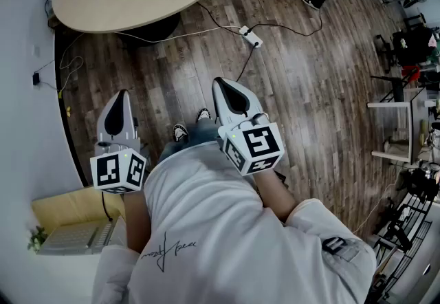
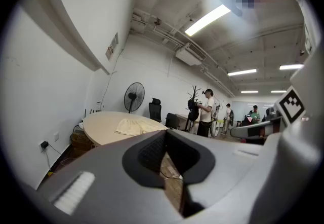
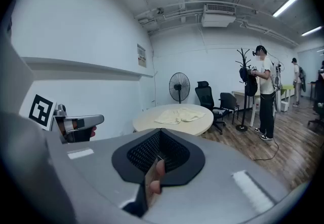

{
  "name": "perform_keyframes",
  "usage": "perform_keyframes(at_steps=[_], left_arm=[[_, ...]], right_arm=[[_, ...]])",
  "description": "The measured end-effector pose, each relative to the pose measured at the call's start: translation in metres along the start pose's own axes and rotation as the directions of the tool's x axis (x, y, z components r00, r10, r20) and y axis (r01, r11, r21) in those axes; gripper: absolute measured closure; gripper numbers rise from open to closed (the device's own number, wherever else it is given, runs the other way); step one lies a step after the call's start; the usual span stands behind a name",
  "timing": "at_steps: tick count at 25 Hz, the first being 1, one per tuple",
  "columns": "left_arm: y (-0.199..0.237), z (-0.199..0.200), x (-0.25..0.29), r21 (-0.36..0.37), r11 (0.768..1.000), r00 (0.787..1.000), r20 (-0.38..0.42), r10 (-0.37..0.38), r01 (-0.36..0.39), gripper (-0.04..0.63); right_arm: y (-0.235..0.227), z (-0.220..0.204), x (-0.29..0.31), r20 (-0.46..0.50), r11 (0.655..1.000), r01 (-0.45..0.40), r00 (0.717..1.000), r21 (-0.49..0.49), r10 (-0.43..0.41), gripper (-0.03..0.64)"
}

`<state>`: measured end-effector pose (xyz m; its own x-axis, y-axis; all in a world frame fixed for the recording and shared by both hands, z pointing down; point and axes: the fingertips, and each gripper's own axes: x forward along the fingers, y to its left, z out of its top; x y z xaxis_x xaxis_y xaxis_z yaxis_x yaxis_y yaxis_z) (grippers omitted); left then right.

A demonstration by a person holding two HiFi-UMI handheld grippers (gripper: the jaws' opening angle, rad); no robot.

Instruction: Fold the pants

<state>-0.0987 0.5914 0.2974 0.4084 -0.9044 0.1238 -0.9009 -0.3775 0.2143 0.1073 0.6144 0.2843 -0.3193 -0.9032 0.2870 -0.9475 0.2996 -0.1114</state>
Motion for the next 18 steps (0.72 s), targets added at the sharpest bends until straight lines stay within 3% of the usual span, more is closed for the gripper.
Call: perform_keyframes(at_steps=[11,18], left_arm=[[-0.008,-0.006,0.016,-0.044,0.997,0.998,0.024,-0.057,0.058,0.541],[-0.003,0.012,0.045,-0.011,0.998,0.998,0.037,-0.058,0.059,0.541]], right_arm=[[-0.011,-0.005,0.000,0.016,0.999,-0.024,1.000,0.049,0.023,0.623],[-0.034,0.004,0.034,0.001,0.998,0.003,1.000,0.067,-0.003,0.623]])
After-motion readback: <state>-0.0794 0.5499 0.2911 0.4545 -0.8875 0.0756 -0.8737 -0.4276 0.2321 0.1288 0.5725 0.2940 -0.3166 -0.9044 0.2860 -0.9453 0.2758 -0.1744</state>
